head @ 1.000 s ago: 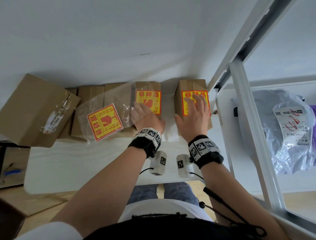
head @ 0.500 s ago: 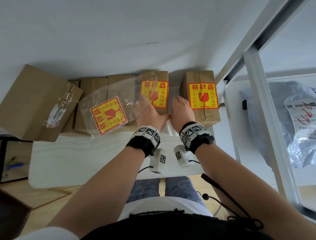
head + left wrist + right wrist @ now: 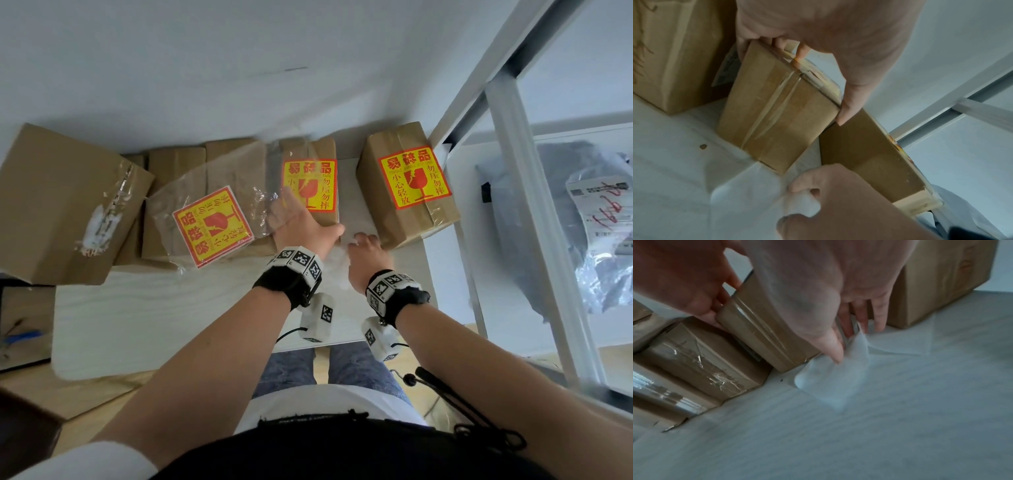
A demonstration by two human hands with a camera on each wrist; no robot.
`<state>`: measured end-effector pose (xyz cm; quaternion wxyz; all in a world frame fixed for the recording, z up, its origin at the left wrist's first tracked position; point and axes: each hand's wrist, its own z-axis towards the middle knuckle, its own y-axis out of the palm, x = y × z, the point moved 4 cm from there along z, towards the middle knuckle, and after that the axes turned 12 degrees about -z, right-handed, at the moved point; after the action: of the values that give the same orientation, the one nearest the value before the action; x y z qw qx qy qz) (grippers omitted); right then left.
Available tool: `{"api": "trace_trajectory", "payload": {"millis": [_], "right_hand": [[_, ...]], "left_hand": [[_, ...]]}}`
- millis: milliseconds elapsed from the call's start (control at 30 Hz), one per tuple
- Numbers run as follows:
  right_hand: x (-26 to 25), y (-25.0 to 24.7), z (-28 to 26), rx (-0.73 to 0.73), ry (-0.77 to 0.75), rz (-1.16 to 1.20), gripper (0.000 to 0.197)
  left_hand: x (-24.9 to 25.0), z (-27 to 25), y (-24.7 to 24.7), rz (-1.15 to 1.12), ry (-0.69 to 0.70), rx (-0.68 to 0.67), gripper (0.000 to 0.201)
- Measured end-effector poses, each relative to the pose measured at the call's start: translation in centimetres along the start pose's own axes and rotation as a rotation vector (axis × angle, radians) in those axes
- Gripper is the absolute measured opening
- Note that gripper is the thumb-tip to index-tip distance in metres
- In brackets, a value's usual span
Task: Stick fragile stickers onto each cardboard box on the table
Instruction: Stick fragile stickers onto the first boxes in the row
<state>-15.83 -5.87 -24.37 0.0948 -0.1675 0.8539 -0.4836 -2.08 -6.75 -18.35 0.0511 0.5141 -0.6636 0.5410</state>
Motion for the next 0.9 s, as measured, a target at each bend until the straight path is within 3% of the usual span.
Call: {"api": "trace_trajectory", "payload": {"millis": [200,267,367,500,633,700,767,833,900], "right_hand": [[2.0,-0.2,-1.4,0.016,-0.026,0.118,0.036],[2.7,-1.1,-1.7,0.082,-0.016,0.171,0.034],[3.1,-3.1,-2.0,0.305,-0.016,0.291,0.023],[3.6,-7.0,-3.2,0.725,-0.018,0.438,0.013],[7.3,-10.2,-4.9,1.08,0.239,0.509,0.009],[9.4,-10.5,-4.6,1.031,0.394,0.534,0.018],[10.8,-9.7,-3.5,0.812,0.496,0.527,0.035],[11.3,-8.3,-2.7,0.579,0.551,0.52,0.054],[11.1,-6.9,-2.6,0.489,0.546,0.563,0.066]], "left_hand": [[1.0,-0.3,0.5,-0.005,0.044,0.018,0.13],[1.4,-0.4,0.6,-0.03,0.048,0.033,0.13],[2.4,-0.6,0.7,-0.076,0.046,0.029,0.122],[4.2,-1.2,0.7,-0.155,0.103,0.012,0.119],[5.1,-1.7,0.9,-0.108,0.09,0.025,0.122],[5.1,-1.6,1.5,-0.078,0.069,0.017,0.123],[4.8,-1.5,2.4,-0.042,0.023,-0.019,0.124],[4.4,-1.7,3.2,-0.009,0.004,-0.031,0.13],[4.1,-1.9,3.8,-0.007,0.02,-0.04,0.134]]}}
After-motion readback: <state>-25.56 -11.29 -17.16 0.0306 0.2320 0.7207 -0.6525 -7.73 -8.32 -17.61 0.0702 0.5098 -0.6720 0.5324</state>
